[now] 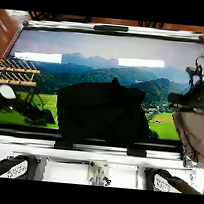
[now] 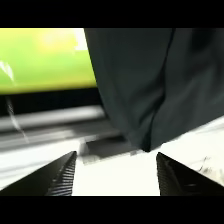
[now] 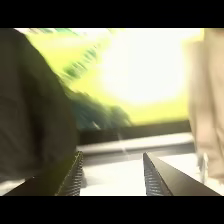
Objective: Fold the shirts.
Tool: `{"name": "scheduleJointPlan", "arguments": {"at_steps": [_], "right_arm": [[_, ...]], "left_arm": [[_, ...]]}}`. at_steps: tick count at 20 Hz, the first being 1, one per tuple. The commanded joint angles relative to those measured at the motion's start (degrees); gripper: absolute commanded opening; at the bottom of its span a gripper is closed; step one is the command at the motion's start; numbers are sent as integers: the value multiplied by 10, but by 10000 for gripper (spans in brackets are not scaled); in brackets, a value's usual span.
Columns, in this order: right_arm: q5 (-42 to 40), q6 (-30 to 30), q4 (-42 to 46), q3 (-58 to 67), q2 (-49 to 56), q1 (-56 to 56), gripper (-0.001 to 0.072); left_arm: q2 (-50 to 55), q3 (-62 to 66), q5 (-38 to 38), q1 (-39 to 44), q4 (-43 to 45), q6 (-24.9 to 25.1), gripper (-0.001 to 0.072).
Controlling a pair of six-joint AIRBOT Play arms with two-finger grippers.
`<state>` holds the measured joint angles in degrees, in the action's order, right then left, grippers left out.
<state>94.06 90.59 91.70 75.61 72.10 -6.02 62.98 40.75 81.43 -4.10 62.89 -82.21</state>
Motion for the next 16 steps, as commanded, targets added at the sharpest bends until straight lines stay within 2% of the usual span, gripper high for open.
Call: {"name": "scheduleJointPlan", "arguments": {"at_steps": [1, 9, 16], "right_arm": [[-12, -2, 1, -109, -64, -17, 481], [-45, -2, -36, -144, -77, -17, 481], [-48, -2, -38, -144, -77, -17, 481]], "left_arm": [[-19, -112, -36, 21, -52, 32, 509], [-15, -127, -123, 23, -99, 33, 510], [27, -128, -146, 55, -104, 37, 509]]}}
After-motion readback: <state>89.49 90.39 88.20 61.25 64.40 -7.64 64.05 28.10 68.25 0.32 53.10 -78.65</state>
